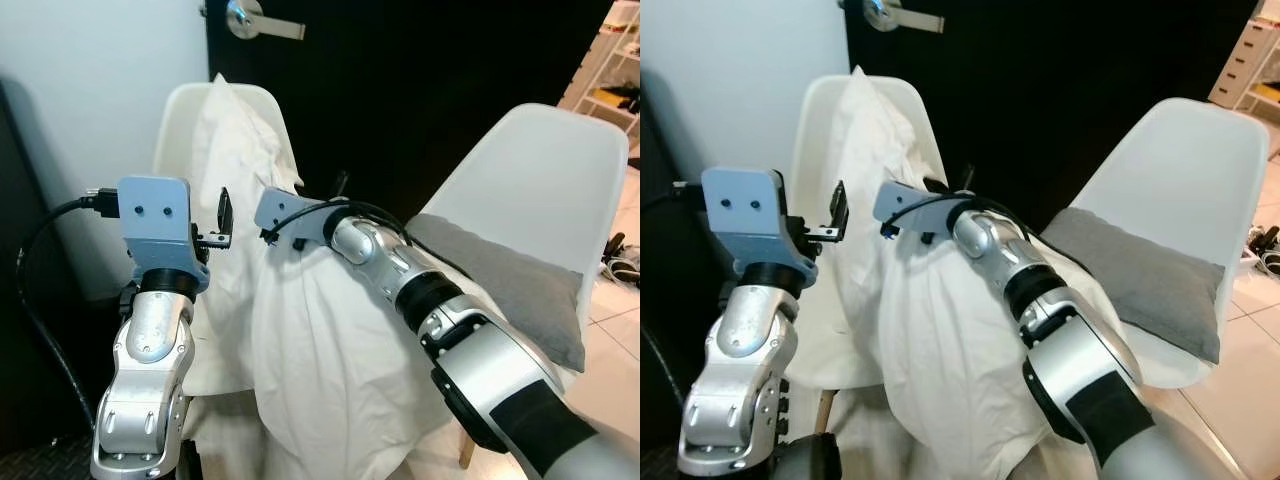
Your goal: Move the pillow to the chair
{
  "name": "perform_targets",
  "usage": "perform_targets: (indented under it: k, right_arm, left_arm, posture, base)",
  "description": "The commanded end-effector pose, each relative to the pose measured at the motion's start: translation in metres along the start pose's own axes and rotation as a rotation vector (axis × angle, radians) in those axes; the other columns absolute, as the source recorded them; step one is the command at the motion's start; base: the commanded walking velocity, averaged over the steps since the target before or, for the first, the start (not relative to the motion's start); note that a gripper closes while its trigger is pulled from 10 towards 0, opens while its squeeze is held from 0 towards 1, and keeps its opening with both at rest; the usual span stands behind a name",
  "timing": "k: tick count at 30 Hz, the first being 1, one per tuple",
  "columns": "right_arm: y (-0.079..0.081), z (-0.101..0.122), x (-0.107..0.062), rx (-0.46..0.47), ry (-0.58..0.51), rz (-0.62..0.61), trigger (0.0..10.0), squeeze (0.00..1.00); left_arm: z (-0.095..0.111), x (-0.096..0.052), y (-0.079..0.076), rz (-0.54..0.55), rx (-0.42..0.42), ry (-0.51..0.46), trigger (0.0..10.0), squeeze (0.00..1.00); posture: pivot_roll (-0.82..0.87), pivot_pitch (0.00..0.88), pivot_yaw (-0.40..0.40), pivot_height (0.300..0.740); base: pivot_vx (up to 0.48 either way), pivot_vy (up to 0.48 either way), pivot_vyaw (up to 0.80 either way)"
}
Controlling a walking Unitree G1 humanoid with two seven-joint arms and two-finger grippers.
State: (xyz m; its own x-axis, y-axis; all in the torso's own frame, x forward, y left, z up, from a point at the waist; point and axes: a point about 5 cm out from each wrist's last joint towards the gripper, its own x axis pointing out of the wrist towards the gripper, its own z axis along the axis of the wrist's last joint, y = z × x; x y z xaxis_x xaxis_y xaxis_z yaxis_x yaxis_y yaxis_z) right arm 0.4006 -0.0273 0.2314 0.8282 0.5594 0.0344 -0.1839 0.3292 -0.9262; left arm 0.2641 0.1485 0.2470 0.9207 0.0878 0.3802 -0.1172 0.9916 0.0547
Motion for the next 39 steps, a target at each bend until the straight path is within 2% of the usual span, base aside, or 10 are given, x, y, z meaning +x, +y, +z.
perform_targets:
  k: [1,6,10,12,14,17,30,31,32,39]
  right_arm:
    - [-0.012,0.012,0.004,-0.008,-0.052,-0.034,10.0,0.00]
    - [-0.039,0.026,0.009,0.093,-0.107,-0.071,10.0,0.00]
    - [-0.046,0.031,0.010,0.157,-0.124,-0.093,10.0,0.00]
    - [-0.046,0.031,0.010,0.157,-0.124,-0.093,10.0,0.00]
    - [-0.046,0.044,0.014,0.314,-0.173,-0.086,10.0,0.00]
    - [-0.044,0.050,0.015,0.369,-0.195,-0.077,10.0,0.00]
    - [-0.032,0.061,0.019,0.447,-0.196,-0.069,10.0,0.00]
    - [-0.031,0.062,0.020,0.476,-0.194,-0.075,10.0,0.88]
    - [-0.031,0.061,0.020,0.498,-0.184,-0.084,10.0,1.00]
    - [-0.046,0.045,0.018,0.474,-0.098,-0.175,10.0,1.00]
  left_arm:
    - [0.004,0.000,-0.001,-0.001,-0.011,-0.005,10.0,0.00]
    - [0.014,0.002,0.001,-0.001,-0.016,-0.015,10.0,0.00]
    - [0.016,0.003,0.002,-0.002,-0.015,-0.022,10.0,0.00]
    - [0.016,0.003,0.002,-0.002,-0.015,-0.022,10.0,0.00]
    - [0.020,0.002,0.003,0.003,-0.009,-0.029,10.0,0.00]
    - [0.022,0.001,0.005,0.009,-0.002,-0.030,10.0,0.00]
    - [0.038,-0.008,0.028,0.081,0.056,-0.032,10.0,0.00]
    - [0.041,-0.009,0.033,0.093,0.069,-0.033,10.0,0.00]
    - [0.043,-0.011,0.039,0.106,0.090,-0.029,10.0,0.00]
    - [0.043,-0.015,0.049,0.135,0.124,-0.006,10.0,0.00]
  posture:
    - [0.10,0.000,-0.171,0.490]
    - [0.11,0.000,-0.174,0.480]
    - [0.11,0.005,-0.182,0.470]
    - [0.11,0.005,-0.182,0.470]
    - [0.11,0.031,-0.191,0.465]
    - [0.11,0.045,-0.194,0.465]
    - [0.15,0.136,-0.205,0.465]
    - [0.17,0.164,-0.211,0.465]
    - [0.17,0.182,-0.213,0.465]
    - [0.15,0.191,-0.208,0.465]
  base:
    - [0.000,0.000,0.00]
    - [0.000,0.000,0.00]
    - [0.000,0.000,0.00]
    - [0.000,0.000,0.00]
    - [0.000,0.000,0.00]
    - [0.000,0.000,0.00]
    - [0.000,0.000,0.00]
    - [0.000,0.000,0.00]
    - [0.000,0.000,0.00]
    - [0.000,0.000,0.00]
